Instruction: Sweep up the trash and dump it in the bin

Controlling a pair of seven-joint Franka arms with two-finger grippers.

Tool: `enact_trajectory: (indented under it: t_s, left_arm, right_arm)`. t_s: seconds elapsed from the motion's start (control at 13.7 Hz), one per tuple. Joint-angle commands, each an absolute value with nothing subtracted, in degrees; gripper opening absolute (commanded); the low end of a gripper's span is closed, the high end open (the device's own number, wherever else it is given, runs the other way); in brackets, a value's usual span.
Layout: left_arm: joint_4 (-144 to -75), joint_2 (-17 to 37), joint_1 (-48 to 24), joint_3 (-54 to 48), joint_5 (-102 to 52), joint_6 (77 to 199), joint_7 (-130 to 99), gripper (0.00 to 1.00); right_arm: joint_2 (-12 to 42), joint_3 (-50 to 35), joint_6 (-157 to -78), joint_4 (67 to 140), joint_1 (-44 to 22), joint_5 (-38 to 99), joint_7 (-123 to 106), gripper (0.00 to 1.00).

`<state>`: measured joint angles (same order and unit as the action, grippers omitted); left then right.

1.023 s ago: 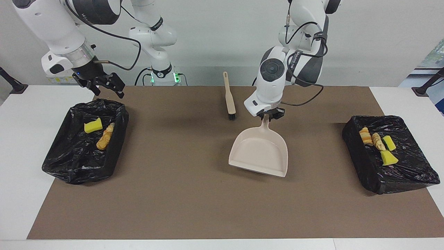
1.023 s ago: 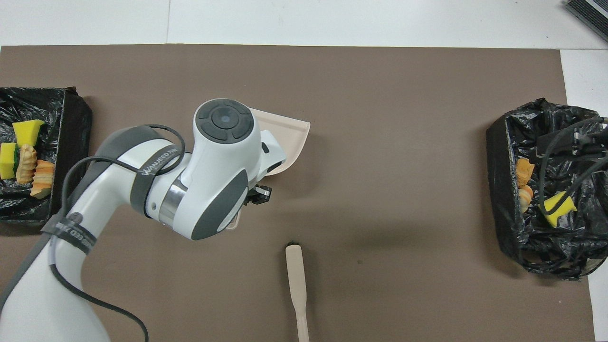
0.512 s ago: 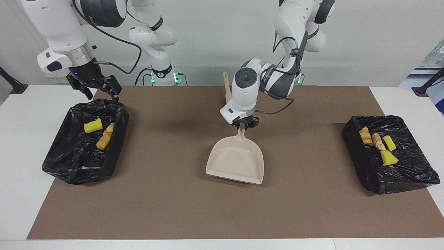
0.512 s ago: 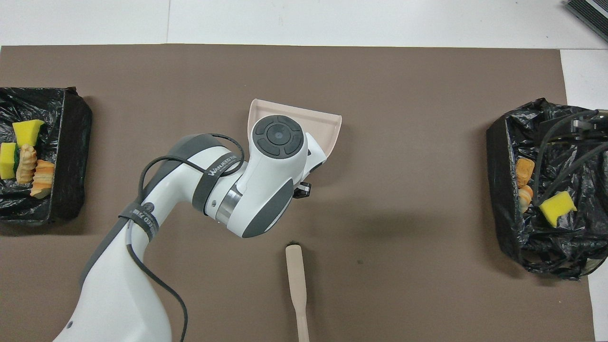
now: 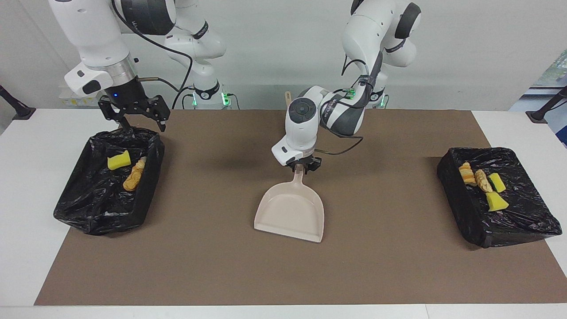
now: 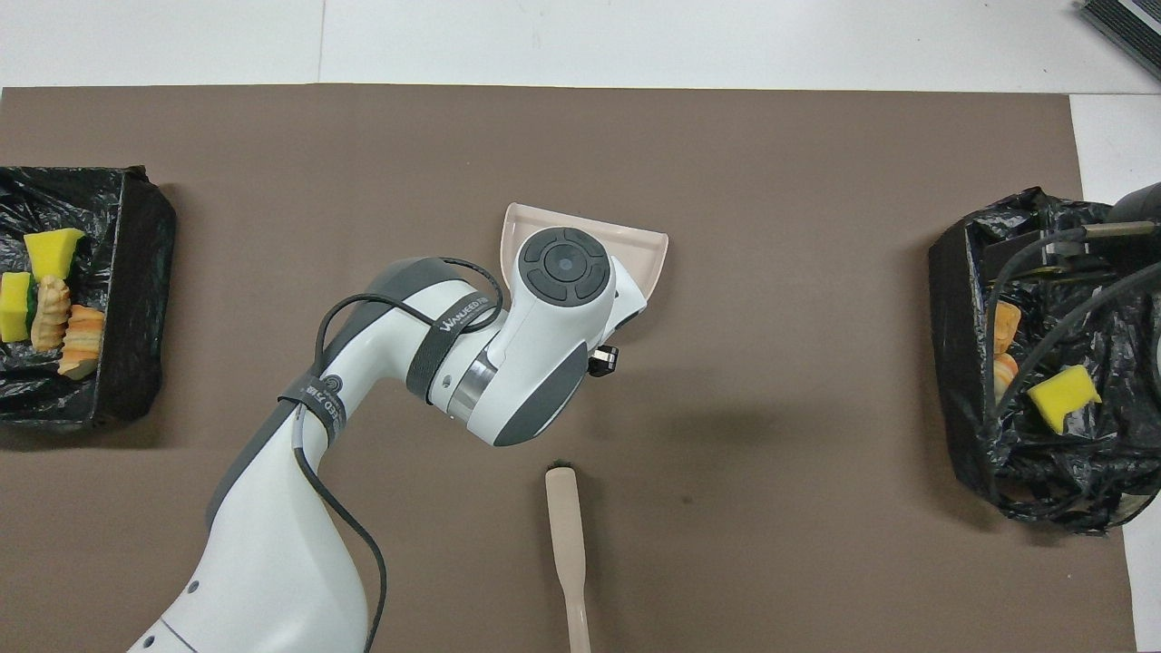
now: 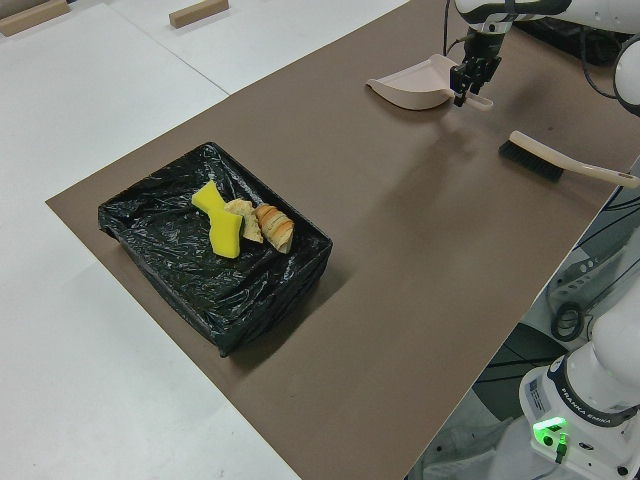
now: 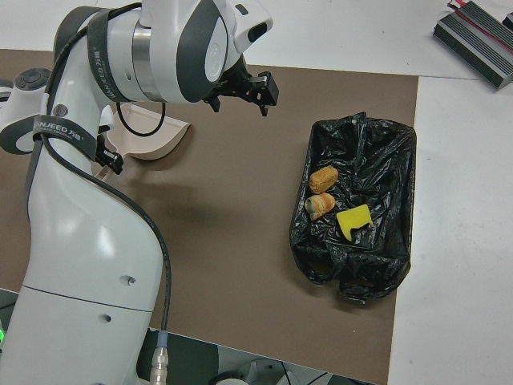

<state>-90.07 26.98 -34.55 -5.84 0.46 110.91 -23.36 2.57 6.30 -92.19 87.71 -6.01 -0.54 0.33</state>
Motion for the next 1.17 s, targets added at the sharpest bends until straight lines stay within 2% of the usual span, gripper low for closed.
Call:
enact_trajectory:
  t_s: [0.0, 0.22, 0.66, 0.88, 1.1]
  left_arm:
    - [-90.6, 22.8, -35.0, -4.7, 0.3, 106.8, -23.5, 1.00]
    - [-91.7, 16.3, -31.7, -4.2, 0.3, 95.2, -23.6, 1.00]
    - [-103.3, 3.3, -15.6, -4.2, 0.3, 96.6, -16.9, 1.00]
    - [-105.4, 2.2, -9.9, -4.2, 0.3, 98.2, -7.1, 1.00]
    - [-111.7, -1.2, -6.7, -4.2, 0.3, 104.1, -2.6, 1.00]
  right_arm:
    - [1.6, 6.0, -91.8, 88.8, -4.8, 0.4, -0.9, 1.00]
    - [1.6, 6.1, -91.8, 88.8, -4.6, 0.3, -0.9, 1.00]
    - [1.6, 6.0, -91.8, 88.8, -4.7, 0.3, -0.9, 1.00]
    - [1.6, 6.0, -91.8, 88.8, -4.7, 0.3, -0.9, 1.00]
    - [1.6, 6.0, -91.8, 88.8, -4.7, 0.3, -0.9, 1.00]
